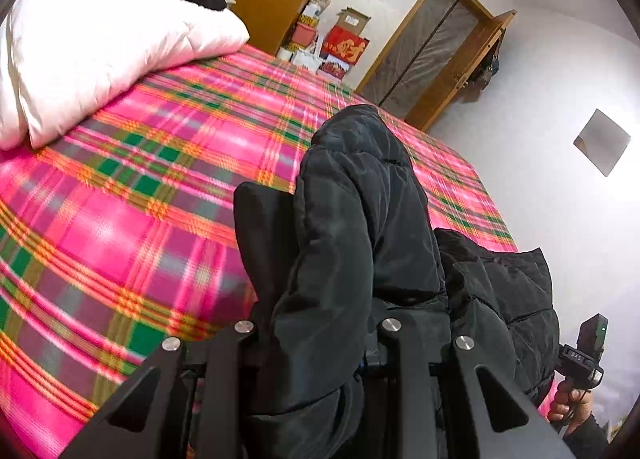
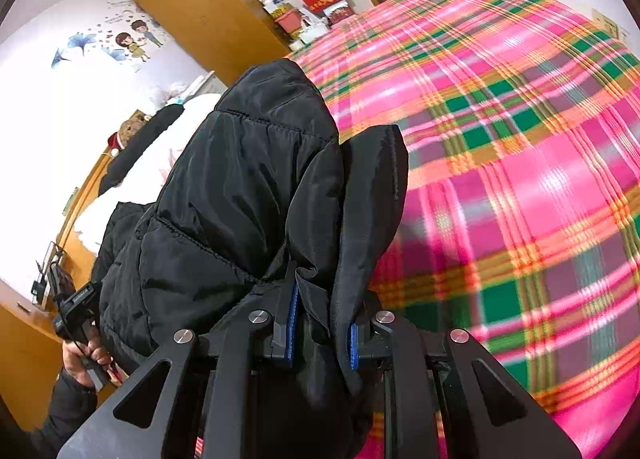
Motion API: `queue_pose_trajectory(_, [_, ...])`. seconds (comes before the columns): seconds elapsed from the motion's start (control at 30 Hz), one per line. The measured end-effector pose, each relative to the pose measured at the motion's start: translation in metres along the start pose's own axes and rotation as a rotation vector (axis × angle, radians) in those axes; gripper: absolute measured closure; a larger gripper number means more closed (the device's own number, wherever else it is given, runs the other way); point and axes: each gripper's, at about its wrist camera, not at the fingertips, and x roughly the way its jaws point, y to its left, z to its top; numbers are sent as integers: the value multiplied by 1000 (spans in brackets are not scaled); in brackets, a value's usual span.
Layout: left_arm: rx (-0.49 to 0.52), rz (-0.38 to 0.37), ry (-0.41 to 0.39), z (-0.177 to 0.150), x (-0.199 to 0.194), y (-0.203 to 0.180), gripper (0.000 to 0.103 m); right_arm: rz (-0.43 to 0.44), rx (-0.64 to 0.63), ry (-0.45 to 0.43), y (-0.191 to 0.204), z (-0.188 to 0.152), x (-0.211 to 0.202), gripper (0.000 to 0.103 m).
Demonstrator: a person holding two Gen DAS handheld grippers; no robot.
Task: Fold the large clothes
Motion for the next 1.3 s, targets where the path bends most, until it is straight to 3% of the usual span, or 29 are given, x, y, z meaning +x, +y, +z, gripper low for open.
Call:
queue_pose_trajectory(0.33, [-5, 73, -45, 59, 18, 54, 76, 40, -40, 39, 47, 37, 88, 84])
queue_pose_trajectory(0.53, [-19, 124, 12, 54, 68, 93, 74, -25, -7, 129, 32, 28, 152, 83])
queue_pose_trajectory(0.63, [-47, 171, 55, 36, 95, 115, 71, -57, 49, 170, 9, 16, 174, 76])
queue_pose_trajectory(0.73, [-101, 162, 55, 23, 105, 134, 63, -38, 63, 159, 1, 12, 175, 67])
queue_pose_trajectory(0.83, [-113, 166, 53, 21, 108, 139, 52, -75, 42, 162, -1, 14, 173, 51])
queue_pose_trajectory(0.93, [-150, 166, 65, 23, 103, 142, 45, -85, 49, 156, -1, 18, 163, 49])
queue_pose_trajectory(1.07, [-168, 164, 64, 28, 86, 142, 45, -101, 31, 103, 7, 23, 132, 49])
queue_pose_trajectory(1.3, [-132, 231, -63, 40, 43, 129, 45, -121, -27, -25, 36, 26, 84, 49])
